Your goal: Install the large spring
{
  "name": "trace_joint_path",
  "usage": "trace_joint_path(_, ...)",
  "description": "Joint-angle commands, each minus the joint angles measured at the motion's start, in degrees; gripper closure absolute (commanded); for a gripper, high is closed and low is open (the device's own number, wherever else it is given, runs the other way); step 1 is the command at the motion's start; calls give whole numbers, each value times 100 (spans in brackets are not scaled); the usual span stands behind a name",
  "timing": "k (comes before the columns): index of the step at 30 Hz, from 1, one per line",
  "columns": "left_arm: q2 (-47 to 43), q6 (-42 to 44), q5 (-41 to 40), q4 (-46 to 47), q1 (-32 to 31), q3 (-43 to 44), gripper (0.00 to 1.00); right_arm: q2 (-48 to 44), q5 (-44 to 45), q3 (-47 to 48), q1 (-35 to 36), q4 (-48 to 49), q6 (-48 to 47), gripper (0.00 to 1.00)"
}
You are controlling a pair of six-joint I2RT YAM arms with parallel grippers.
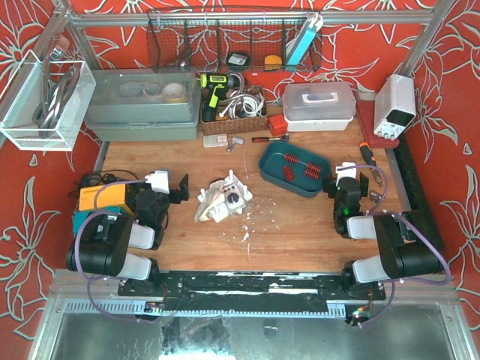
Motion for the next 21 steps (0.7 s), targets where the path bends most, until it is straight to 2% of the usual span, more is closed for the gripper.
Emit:
trace_joint_path(1,-13,6,-7,88,26,35,0,-3,48,101,-20,-3,72,1)
trace_joint_path(9,-10,6,-6,89,24,35,0,-97,10,71,-20,60,33,1)
trace_joint_path(10,-13,6,-6,95,24,37,0,-266,-98,125,-13,-121,-6,1)
trace_joint_path(13,-149,29,46,-10,24,90,0,-1010,-585,460,-12,-1515,-150,1)
trace_joint_path(16,-782,33,136,-978,16,351,0,-1841,-759,578,-16,-2177,-41,1)
trace_joint_path(19,-1437,-353,-92,-2525,-6,907,0,-2537,-454,802,-15,-2976,886,1)
trace_joint_path(21,-1780,-614,-200,-3325,-34,1241,0,-2918,-110,1162,-15,-3991,1814,1)
